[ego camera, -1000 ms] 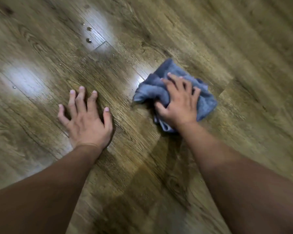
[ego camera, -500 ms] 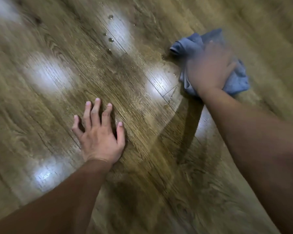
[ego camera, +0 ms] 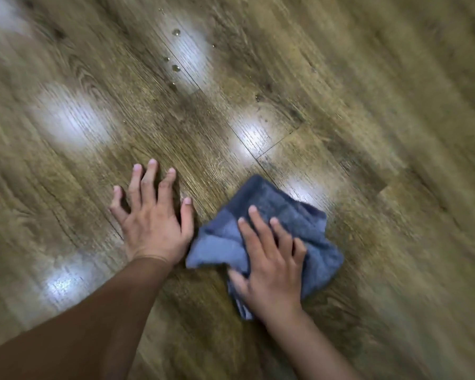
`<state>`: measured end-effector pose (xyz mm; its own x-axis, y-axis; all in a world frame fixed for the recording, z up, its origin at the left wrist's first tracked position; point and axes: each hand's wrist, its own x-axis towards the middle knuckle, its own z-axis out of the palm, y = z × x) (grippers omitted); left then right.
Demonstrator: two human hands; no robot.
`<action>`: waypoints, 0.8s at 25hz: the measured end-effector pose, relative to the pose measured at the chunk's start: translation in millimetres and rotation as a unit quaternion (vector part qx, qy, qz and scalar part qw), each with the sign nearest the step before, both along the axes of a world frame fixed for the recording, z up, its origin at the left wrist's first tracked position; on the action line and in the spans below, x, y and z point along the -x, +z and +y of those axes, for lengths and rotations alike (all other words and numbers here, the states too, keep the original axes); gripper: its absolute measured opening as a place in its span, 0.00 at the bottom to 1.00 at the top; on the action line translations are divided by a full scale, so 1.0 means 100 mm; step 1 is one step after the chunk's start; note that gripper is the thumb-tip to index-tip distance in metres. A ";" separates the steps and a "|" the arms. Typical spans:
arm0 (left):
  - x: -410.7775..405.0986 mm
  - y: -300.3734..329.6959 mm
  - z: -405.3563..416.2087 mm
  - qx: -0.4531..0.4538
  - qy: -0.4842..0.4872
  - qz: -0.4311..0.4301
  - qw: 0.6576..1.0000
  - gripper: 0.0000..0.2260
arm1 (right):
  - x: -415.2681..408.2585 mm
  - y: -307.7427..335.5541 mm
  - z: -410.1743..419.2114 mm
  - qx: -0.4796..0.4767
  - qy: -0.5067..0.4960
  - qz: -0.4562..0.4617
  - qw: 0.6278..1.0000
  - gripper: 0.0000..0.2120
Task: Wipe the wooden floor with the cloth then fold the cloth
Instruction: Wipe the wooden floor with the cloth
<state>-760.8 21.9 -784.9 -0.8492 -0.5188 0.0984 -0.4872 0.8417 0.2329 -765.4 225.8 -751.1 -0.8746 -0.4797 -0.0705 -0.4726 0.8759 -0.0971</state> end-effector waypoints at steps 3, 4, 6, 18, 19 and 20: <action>-0.01 -0.02 -0.02 0.003 -0.001 0.002 1.000 0.26 | 0.04 0.02 0.14 0.015 0.075 0.005 0.997 0.38; -0.01 -0.03 -0.02 0.004 -0.002 0.003 1.000 0.25 | 0.16 0.01 0.15 0.018 0.088 0.004 0.996 0.38; -0.01 -0.03 -0.01 0.002 -0.002 0.006 1.000 0.25 | 0.48 0.02 0.10 0.022 0.083 0.007 0.996 0.37; -0.01 -0.05 -0.01 0.005 0.003 0.008 1.000 0.25 | 2.21 -0.10 -0.57 0.041 -0.062 0.074 0.994 0.28; -0.01 -0.07 -0.01 0.008 0.003 0.009 1.000 0.25 | 2.11 -0.08 -0.54 0.049 -0.047 0.073 0.995 0.29; -0.01 -0.08 -0.01 0.012 0.002 0.010 1.000 0.25 | 1.98 -0.06 -0.49 0.052 -0.032 0.066 0.996 0.30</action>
